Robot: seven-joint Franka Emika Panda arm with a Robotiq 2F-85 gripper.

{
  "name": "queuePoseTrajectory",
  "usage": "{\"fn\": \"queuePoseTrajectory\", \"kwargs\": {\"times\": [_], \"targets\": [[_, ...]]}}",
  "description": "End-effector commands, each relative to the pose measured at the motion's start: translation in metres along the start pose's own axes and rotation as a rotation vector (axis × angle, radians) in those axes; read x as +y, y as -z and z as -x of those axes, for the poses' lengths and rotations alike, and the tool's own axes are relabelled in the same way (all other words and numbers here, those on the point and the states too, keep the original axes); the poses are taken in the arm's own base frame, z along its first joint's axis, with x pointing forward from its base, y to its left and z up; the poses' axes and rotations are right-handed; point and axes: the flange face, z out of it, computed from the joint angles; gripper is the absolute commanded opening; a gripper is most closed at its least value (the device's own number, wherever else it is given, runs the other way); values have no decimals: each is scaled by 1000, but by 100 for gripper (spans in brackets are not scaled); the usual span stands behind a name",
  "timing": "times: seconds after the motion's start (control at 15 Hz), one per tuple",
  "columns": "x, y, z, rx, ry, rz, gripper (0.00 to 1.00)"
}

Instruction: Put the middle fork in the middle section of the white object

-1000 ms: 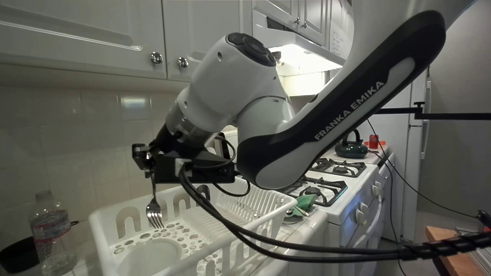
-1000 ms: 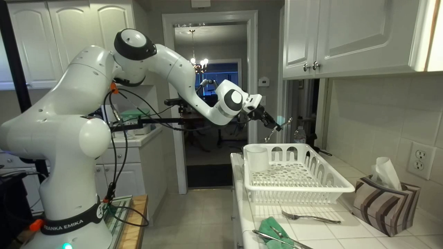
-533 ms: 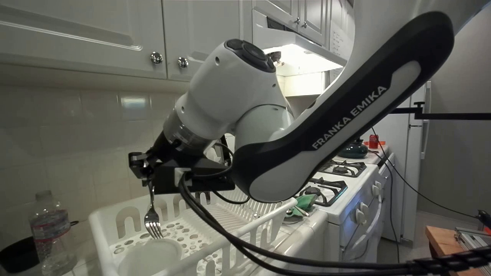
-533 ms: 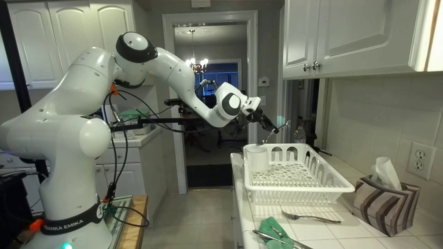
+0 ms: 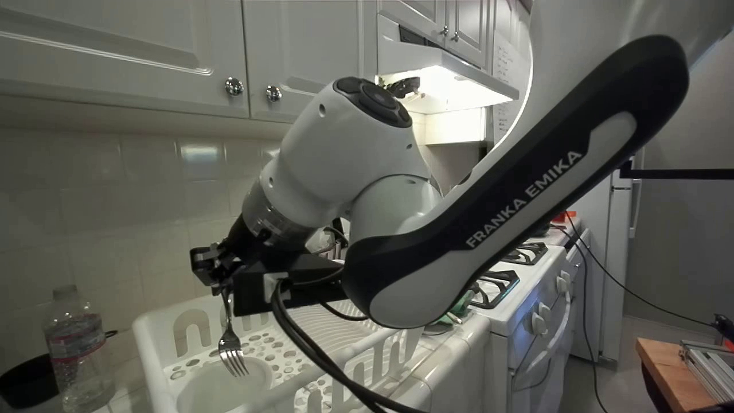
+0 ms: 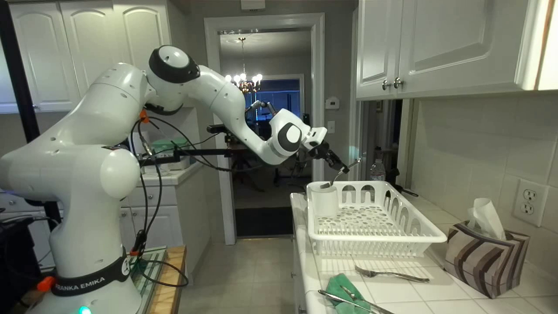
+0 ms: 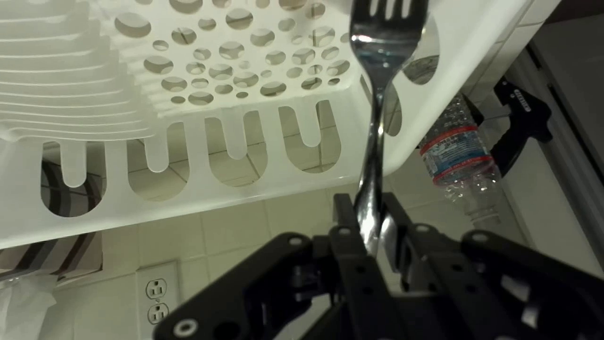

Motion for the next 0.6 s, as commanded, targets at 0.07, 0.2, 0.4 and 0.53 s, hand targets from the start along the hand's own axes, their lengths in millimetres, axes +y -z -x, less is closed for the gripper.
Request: {"fn": "queuePoseTrajectory", "kwargs": {"times": [0.07,0.2,0.4,0.53], "targets": [[-5,-7,10,12,25,-12,4],[-5,-8,14,6,30,-11,4],[-7,-10,18,1,44,-12,4],[-9,-10,21,1,58,-13,4]]}}
